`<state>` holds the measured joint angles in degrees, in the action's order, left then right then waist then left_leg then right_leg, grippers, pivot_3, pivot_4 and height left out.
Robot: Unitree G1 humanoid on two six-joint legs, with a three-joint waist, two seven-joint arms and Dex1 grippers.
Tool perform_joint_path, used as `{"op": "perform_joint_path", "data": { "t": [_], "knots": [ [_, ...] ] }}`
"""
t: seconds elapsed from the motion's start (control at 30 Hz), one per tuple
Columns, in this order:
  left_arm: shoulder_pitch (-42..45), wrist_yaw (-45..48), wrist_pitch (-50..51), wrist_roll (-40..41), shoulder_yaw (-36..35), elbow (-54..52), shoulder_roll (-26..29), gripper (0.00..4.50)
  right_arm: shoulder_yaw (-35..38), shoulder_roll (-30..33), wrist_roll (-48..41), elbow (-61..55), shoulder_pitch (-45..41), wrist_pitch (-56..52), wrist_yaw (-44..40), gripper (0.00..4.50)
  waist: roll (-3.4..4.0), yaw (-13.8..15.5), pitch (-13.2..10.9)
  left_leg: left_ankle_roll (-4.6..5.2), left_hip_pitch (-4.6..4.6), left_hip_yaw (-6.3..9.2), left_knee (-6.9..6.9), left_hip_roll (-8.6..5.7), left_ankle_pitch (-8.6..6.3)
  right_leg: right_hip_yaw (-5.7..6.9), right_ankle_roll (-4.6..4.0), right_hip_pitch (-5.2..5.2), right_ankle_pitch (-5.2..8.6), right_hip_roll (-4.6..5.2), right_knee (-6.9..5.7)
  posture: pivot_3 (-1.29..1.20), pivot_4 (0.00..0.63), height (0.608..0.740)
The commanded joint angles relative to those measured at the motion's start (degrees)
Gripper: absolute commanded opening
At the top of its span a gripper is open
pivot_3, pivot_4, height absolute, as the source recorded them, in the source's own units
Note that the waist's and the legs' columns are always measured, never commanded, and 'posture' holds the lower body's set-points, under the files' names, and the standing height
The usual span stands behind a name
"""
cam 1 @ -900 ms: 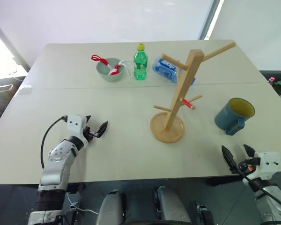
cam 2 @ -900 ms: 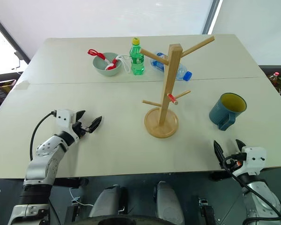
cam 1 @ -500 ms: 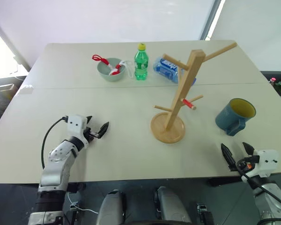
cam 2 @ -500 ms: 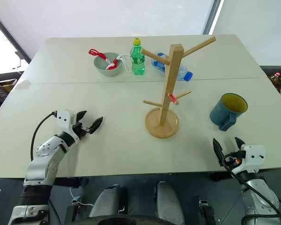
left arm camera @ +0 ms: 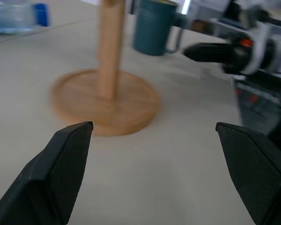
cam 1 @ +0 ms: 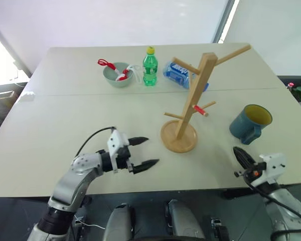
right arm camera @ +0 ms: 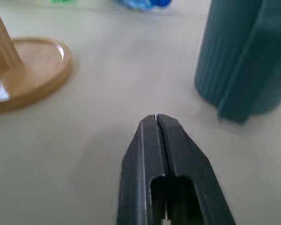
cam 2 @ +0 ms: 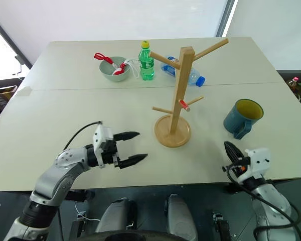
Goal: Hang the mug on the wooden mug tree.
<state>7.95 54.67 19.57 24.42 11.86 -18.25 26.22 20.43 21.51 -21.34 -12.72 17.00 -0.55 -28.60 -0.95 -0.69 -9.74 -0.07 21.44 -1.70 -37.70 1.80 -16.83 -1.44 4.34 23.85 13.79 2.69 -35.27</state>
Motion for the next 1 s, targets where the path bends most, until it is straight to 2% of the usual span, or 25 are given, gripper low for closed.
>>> {"op": "perform_joint_path", "data": {
  "t": [0.03, 0.27, 0.83, 1.0],
  "knots": [
    [2.4, 3.1, 0.0, 1.0, 2.3, -1.0, 0.1, 4.50, -0.2, -0.6, 2.0, -1.5, -0.6, 0.7, 2.5, 0.05, 0.01, 0.0, 0.0, 0.00, -0.01, 0.01, -0.01, 0.00, 0.00, 0.00, 0.00, -0.02, 0.00, -0.01, -0.01, 0.00, 0.150, 0.740],
    [5.9, 4.2, 0.1, 0.7, 4.1, 0.2, -2.2, 4.50, 1.3, -1.3, 3.2, 1.3, -4.0, 0.6, 7.3, 0.05, 0.01, -0.1, 0.0, 0.01, 0.04, 0.04, -0.09, -0.04, 0.00, 0.00, 0.01, -0.07, 0.00, -0.04, -0.01, 0.00, 0.150, 0.740],
    [5.6, 2.5, -0.5, 0.2, 4.7, -0.3, -3.2, 4.50, 7.4, -0.2, 6.6, 8.1, -8.0, 0.7, 16.9, 0.05, 0.02, 0.0, 0.0, 0.01, 0.01, 0.09, -0.19, -0.05, 0.00, -0.01, 0.01, -0.12, 0.00, -0.08, -0.10, 0.00, 0.150, 0.740],
    [5.6, 2.5, -0.6, 0.4, 4.8, -0.1, -3.3, 4.50, 6.9, 0.3, 5.7, 5.9, -6.0, -0.2, 15.1, 0.05, 0.03, -0.1, 0.0, 0.01, 0.01, 0.09, -0.19, -0.05, 0.00, -0.01, 0.01, -0.12, 0.00, -0.09, -0.11, 0.00, 0.150, 0.740]
  ]
}}
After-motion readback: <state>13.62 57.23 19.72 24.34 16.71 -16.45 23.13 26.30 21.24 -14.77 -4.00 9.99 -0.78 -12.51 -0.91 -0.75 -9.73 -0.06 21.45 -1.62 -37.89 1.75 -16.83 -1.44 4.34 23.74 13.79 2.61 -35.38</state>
